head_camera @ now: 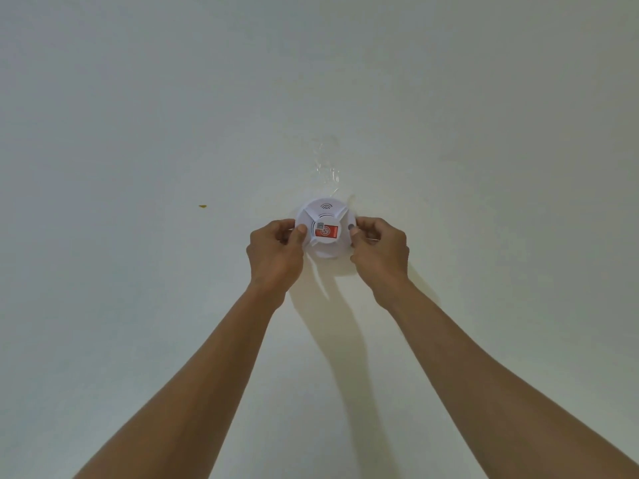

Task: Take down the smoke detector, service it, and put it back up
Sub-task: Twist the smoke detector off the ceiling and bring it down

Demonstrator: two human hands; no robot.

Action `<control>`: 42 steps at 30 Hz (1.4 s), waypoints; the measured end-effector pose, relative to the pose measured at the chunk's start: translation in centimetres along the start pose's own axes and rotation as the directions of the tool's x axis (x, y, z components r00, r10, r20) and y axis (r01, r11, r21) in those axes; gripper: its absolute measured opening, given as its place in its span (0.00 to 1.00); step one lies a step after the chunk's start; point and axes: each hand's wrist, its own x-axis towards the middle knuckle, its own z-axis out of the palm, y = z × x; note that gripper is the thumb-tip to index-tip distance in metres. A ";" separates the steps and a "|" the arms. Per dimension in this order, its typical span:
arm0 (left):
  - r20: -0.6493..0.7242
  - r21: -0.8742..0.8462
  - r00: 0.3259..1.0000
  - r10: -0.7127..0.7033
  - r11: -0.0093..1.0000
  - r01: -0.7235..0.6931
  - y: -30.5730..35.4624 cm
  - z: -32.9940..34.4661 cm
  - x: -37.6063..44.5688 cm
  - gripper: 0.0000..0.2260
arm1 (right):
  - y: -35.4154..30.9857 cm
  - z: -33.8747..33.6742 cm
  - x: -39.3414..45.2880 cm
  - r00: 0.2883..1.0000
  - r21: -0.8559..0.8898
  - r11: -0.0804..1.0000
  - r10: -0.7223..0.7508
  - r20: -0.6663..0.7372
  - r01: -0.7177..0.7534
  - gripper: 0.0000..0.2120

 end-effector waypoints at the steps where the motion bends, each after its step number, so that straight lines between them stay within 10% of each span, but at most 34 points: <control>1: -0.001 -0.010 1.000 0.000 1.000 0.000 -0.1 0.1 0.0 0.09 | 0.0 0.1 0.0 1.000 0.017 1.000 0.010 -0.004 -0.010 0.05; 42: 0.104 -0.290 0.994 -0.029 0.955 0.058 1.9 -0.3 1.1 0.03 | -2.0 -0.1 1.4 0.980 0.390 0.903 0.133 0.147 -0.181 0.09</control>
